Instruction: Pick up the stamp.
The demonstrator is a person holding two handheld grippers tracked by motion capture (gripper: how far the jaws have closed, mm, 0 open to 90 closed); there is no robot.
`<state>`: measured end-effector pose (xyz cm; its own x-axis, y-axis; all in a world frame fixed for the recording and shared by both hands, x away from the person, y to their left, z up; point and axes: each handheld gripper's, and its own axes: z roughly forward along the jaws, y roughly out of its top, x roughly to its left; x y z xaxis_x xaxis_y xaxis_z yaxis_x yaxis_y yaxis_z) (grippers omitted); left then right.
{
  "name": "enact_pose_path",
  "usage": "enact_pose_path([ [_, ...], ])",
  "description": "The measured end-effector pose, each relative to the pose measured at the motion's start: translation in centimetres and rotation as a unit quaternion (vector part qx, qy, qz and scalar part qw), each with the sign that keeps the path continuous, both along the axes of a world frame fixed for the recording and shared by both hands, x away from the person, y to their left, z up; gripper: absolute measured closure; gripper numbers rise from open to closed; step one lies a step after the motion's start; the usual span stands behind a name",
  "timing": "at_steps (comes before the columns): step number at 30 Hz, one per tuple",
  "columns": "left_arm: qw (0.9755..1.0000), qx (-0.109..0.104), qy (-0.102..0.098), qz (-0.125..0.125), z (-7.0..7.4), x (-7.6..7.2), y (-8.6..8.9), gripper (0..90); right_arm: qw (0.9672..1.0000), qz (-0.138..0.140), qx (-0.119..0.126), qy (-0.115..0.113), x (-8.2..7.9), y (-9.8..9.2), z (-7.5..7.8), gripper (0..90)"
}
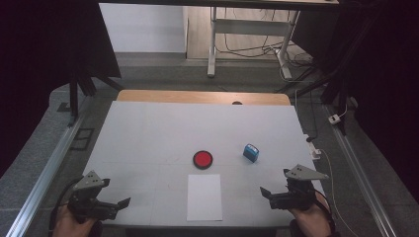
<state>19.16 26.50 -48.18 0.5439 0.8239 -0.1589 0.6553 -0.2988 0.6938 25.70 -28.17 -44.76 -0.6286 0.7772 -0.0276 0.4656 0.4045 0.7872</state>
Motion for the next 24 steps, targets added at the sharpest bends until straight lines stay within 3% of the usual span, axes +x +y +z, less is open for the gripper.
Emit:
enact_pose_path([
  [9, 1.0000, 0.001, 0.002, -0.003, 0.0, 0.0, 0.0, 0.6, 0.9999, 0.014, 0.001, -0.004, 0.5, 0.6, 0.3, 0.0],
  [15, 1.0000, 0.001, 0.002, -0.004, 0.0, 0.1, 0.0, 0.6, 0.9996, 0.013, 0.019, 0.014, 1.4, 0.5, 0.0, 0.0],
  [24, 1.0000, 0.000, 0.001, -0.006, 0.0, 0.0, -0.1, 0.6, 0.9997, 0.020, 0.010, 0.011, 2.3, 1.1, -0.4, 0.0],
])
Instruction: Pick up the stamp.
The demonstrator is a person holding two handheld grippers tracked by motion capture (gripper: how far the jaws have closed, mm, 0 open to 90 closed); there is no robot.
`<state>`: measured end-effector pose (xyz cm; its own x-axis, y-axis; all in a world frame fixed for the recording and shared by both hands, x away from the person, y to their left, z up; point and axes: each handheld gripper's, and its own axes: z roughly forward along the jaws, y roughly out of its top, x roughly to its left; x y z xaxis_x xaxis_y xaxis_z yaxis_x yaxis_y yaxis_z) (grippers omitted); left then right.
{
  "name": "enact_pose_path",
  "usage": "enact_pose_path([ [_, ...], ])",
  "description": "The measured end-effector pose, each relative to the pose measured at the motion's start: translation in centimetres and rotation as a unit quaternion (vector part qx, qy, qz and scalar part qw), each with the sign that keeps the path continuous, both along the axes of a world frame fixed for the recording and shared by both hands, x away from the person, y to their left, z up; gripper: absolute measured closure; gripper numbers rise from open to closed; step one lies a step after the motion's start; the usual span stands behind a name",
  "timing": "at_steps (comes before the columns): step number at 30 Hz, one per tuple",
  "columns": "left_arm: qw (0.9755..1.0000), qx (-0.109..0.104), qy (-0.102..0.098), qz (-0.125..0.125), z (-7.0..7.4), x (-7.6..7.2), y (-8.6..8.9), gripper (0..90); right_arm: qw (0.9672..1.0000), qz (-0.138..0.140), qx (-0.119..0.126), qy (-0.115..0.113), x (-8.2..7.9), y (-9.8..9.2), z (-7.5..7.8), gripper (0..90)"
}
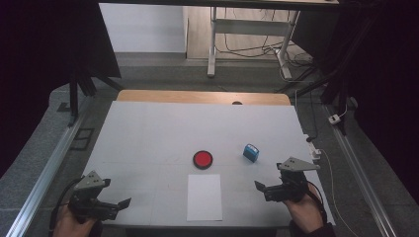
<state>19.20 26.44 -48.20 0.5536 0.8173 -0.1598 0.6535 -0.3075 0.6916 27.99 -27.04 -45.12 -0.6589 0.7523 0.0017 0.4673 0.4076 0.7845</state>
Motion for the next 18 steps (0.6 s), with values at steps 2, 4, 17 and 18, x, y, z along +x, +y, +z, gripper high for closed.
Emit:
enact_pose_path([
  [2, 1.0000, 0.000, 0.001, 0.001, 0.0, 0.0, 0.0, 0.6, 1.0000, 0.000, -0.003, 0.002, 0.2, 0.2, -0.1, 0.0],
  [4, 1.0000, 0.000, 0.001, 0.001, 0.0, 0.0, 0.0, 0.6, 1.0000, -0.002, -0.003, 0.002, 0.3, 0.3, -0.2, 0.0],
  [17, 1.0000, -0.001, 0.001, 0.000, 0.0, 0.1, 0.0, 0.6, 0.9995, -0.011, 0.003, 0.030, 2.4, 0.9, -0.9, 0.0],
  [18, 1.0000, -0.001, 0.002, -0.001, 0.0, 0.1, 0.0, 0.6, 0.9994, -0.012, 0.005, 0.033, 2.6, 1.0, -1.0, 0.0],
])
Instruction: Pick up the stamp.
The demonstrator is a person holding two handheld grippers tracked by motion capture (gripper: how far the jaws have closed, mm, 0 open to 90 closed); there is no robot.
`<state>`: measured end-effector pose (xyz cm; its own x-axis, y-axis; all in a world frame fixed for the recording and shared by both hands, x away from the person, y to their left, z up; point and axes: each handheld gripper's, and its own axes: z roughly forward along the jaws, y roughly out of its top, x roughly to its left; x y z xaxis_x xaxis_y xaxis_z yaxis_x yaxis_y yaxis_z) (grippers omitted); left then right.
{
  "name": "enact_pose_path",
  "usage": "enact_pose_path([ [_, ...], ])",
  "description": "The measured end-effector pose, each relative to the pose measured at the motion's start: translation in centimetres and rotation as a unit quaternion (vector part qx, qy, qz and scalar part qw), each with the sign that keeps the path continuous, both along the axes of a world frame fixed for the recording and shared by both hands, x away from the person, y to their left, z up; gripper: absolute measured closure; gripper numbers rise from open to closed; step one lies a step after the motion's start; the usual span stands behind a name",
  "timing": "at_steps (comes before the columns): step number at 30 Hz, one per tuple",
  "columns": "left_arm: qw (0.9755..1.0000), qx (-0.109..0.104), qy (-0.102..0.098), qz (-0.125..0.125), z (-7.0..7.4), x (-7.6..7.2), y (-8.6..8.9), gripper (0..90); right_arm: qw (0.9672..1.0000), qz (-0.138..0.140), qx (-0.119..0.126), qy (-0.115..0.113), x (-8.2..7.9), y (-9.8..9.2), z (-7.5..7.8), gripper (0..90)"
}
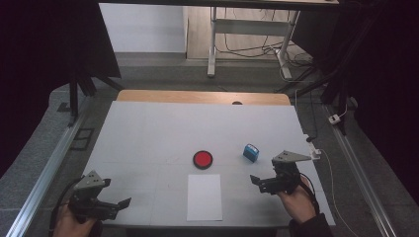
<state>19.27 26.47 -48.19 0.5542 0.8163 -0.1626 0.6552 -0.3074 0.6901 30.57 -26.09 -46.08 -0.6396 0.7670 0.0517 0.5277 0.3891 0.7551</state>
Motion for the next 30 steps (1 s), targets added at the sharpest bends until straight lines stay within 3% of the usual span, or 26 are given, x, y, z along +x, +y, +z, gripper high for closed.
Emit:
enact_pose_path([
  [16, 1.0000, -0.001, 0.000, -0.001, 0.0, 0.1, 0.0, 0.5, 0.9988, -0.004, -0.048, 0.009, 3.1, 0.8, -1.0, 0.0],
  [30, 1.0000, -0.002, 0.002, -0.001, 0.0, 0.1, 0.0, 0.5, 0.9975, 0.012, -0.064, 0.027, 4.7, 1.4, -1.4, 0.0],
])
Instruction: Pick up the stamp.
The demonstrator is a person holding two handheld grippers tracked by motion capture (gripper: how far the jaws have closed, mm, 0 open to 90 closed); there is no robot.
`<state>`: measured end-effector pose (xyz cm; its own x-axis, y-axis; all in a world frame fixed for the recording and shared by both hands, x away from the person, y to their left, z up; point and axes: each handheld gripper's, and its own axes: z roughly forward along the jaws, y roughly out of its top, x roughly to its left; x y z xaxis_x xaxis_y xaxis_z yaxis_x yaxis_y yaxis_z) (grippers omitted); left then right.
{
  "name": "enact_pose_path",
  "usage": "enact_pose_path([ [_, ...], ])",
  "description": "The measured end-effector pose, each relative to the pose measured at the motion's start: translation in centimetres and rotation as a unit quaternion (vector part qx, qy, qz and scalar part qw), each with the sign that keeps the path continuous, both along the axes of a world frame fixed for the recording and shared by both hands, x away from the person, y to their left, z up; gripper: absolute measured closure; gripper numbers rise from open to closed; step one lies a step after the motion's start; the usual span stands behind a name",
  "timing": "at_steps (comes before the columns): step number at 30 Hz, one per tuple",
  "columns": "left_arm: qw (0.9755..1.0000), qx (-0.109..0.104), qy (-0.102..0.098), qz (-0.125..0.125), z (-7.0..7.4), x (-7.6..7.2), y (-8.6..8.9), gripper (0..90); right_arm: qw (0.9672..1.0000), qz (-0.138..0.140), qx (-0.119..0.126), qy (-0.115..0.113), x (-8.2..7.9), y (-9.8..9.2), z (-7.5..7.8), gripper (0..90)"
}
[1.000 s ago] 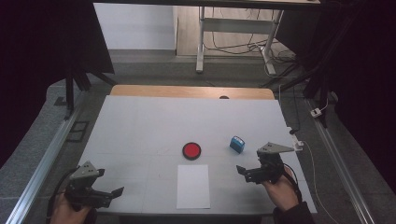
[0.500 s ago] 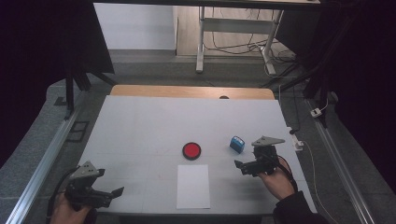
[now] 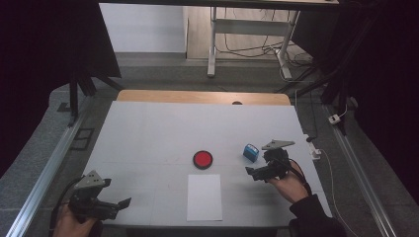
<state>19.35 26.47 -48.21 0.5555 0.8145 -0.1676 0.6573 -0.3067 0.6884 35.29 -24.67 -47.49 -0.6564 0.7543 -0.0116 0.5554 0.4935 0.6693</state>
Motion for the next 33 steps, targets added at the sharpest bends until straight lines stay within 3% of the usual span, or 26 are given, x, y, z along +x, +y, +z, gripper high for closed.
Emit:
enact_pose_path([
  [13, 1.0000, -0.001, 0.000, 0.000, 0.0, 0.0, 0.0, 0.5, 0.9999, -0.002, -0.013, 0.010, 1.9, 0.4, -0.4, 0.0],
  [33, 1.0000, -0.002, 0.002, -0.002, 0.0, 0.1, 0.0, 0.5, 0.9995, 0.000, -0.029, 0.008, 4.6, 1.2, -1.0, 0.0],
])
